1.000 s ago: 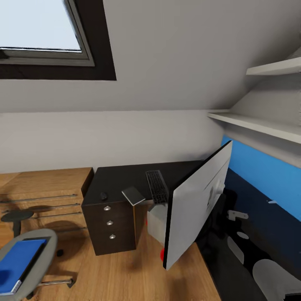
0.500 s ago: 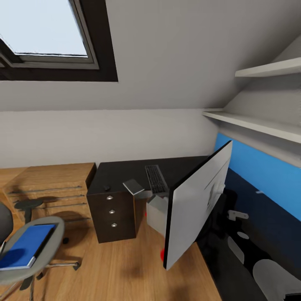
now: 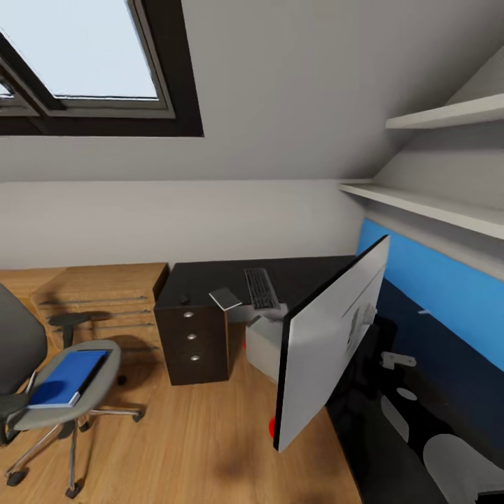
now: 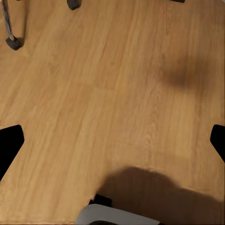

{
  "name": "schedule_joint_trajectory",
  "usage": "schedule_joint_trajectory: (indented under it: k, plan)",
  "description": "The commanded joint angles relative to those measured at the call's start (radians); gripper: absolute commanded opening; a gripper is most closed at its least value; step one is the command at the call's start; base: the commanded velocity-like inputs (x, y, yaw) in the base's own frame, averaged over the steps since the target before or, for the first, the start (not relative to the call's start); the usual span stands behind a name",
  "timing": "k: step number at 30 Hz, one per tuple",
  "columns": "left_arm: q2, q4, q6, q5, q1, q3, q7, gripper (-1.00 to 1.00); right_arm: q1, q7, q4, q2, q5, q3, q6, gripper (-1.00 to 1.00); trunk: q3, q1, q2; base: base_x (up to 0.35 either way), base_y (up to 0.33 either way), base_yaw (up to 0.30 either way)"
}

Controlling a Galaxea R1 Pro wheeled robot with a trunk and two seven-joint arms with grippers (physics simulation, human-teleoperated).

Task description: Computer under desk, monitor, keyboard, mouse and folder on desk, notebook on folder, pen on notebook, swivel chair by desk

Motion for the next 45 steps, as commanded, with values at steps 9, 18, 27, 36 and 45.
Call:
schedule_joint_trajectory:
  k: [9, 18, 27, 36, 45]
  plan:
    - [0.0, 0.001, -0.002, 0.004, -0.001, 0.006, -0.009, 1.0, -0.001, -0.006, -0.002, -0.001, -0.003, 0.007, -0.003, -1.0, -0.005, 0.0, -0.002, -0.288, -0.194, 0.074]
    - [0.0, 0.001, -0.002, 0.004, -0.001, 0.006, -0.009, 1.0, -0.001, -0.006, -0.002, -0.001, -0.003, 0.007, -0.003, -1.0, -0.008, 0.0, -0.002, -0.117, -0.082, 0.17]
    - [0.0, 0.001, -0.002, 0.004, -0.001, 0.006, -0.009, 1.0, -0.001, -0.006, -0.002, -0.001, -0.003, 0.007, -0.004, -1.0, -0.009, 0.0, -0.002, -0.043, -0.057, 0.132]
    - [0.0, 0.001, -0.002, 0.004, -0.001, 0.006, -0.009, 1.0, -0.001, -0.006, -0.001, -0.001, -0.003, 0.006, -0.006, -1.0, -0.009, 0.0, -0.002, -0.158, -0.249, 0.013]
    - [0.0, 0.001, -0.002, 0.004, -0.001, 0.006, -0.009, 1.0, -0.001, -0.006, -0.001, -0.001, -0.004, 0.006, -0.006, -1.0, -0.009, 0.0, -0.002, -0.068, -0.102, 0.001]
